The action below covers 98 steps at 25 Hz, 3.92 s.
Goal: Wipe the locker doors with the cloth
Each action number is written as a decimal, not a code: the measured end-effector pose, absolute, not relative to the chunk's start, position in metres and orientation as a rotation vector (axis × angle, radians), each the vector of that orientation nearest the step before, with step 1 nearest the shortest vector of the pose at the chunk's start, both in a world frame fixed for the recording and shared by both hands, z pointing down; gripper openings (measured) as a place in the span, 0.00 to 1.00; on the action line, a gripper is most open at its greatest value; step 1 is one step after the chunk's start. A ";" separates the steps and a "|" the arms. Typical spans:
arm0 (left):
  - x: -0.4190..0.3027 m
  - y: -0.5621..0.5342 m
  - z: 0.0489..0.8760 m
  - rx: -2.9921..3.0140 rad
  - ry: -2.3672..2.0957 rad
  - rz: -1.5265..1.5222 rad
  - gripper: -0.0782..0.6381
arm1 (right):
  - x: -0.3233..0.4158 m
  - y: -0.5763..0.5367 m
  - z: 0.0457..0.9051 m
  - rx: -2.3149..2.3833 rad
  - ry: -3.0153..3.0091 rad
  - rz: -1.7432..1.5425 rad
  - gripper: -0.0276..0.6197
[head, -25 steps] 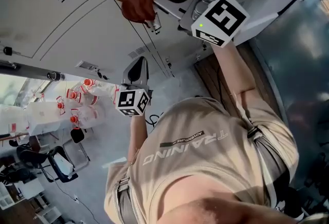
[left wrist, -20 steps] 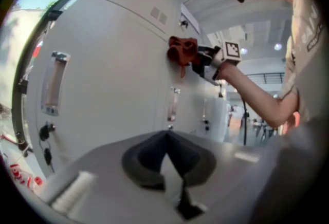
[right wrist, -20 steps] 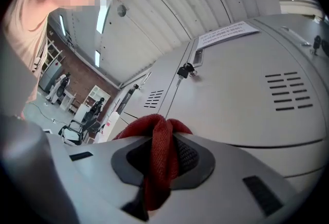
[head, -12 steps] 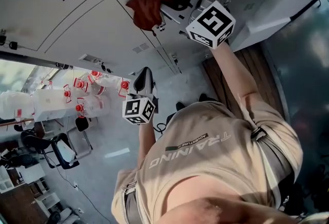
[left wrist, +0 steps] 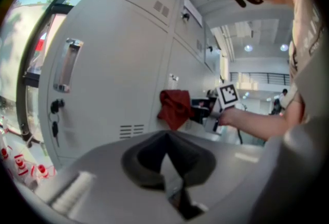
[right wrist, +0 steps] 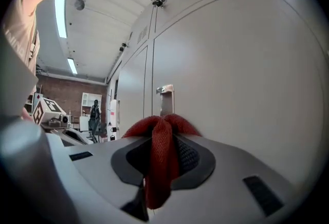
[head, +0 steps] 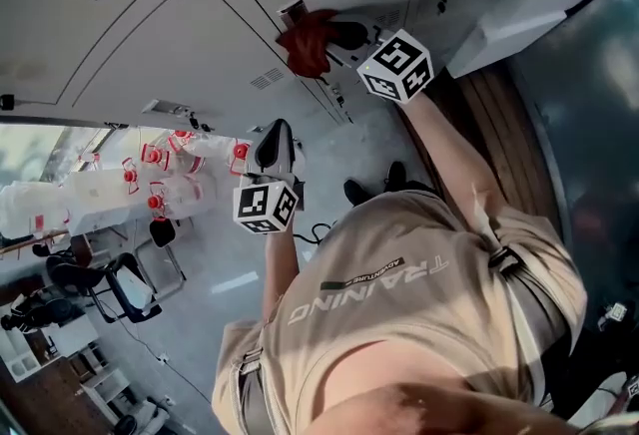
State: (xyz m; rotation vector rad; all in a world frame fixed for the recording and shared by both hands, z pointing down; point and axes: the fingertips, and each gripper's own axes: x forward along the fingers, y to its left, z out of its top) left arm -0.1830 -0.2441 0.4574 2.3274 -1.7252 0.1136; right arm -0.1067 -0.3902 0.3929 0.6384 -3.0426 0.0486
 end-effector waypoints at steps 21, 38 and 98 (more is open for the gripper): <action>-0.184 -0.240 0.468 2.319 -1.683 0.095 0.12 | -0.089 -0.379 0.516 0.625 -2.780 0.263 0.12; -0.128 -0.266 0.440 2.496 -1.531 0.041 0.12 | -0.039 -0.366 0.166 0.698 -3.100 -0.605 0.12; -0.126 -0.282 0.465 2.484 -1.454 0.083 0.12 | 0.011 -0.385 0.302 0.778 -2.863 -0.307 0.12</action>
